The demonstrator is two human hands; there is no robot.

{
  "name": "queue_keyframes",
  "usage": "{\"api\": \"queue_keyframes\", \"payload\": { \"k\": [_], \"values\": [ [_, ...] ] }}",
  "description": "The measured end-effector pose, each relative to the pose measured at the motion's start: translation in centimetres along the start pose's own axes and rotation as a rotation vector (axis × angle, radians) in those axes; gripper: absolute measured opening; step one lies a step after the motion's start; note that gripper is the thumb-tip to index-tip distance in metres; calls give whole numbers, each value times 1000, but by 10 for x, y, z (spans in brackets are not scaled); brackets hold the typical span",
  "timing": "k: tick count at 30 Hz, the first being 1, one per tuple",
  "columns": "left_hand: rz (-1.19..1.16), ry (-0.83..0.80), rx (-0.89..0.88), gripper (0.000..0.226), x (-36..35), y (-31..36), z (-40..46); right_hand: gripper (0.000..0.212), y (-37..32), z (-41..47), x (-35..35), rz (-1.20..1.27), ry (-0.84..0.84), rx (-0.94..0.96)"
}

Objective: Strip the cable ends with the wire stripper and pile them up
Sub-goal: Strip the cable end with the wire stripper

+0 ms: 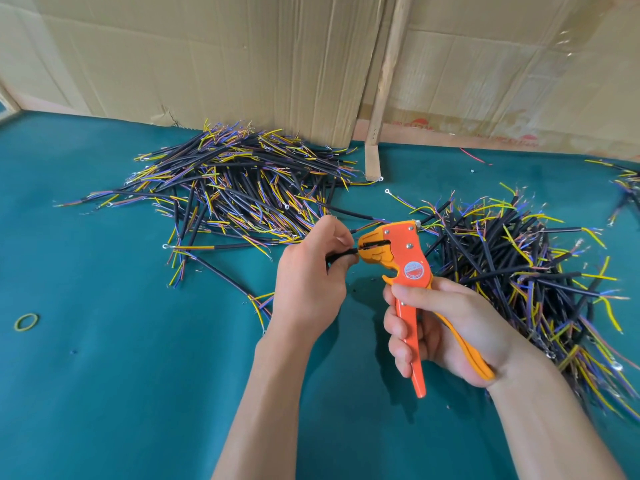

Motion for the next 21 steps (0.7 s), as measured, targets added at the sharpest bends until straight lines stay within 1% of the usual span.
{"api": "queue_keyframes", "payload": {
  "k": [5,9,12,14,16,19,21],
  "values": [
    [20,10,-6,37,-1,1,-1,21,1,1,-1,2,1,-3],
    [24,29,9,38,-3,0,0,26,2,7,1,-9,91,40],
    [24,36,11,37,-3,-2,0,29,3,10,0,-21,109,40],
    [26,36,12,37,-3,-2,-2,30,3,9,-1,-6,85,28],
    [23,43,15,38,-4,-3,-2,31,4,7,-3,35,23,23],
    [26,66,20,36,-3,-5,0,44,4,6,-5,46,-76,33],
    [10,89,27,30,-1,-6,0,52,4,7,-4,45,-77,51]
  ]
}}
Point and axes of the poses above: each hand's wrist, its own z-axis towards the middle knuckle, its own x-axis out of the back of the hand, y = z × x, the point moved 6 cm from there along z, towards the middle knuckle, and after that the axes turned 1 degree about y, right-handed, at the moved point
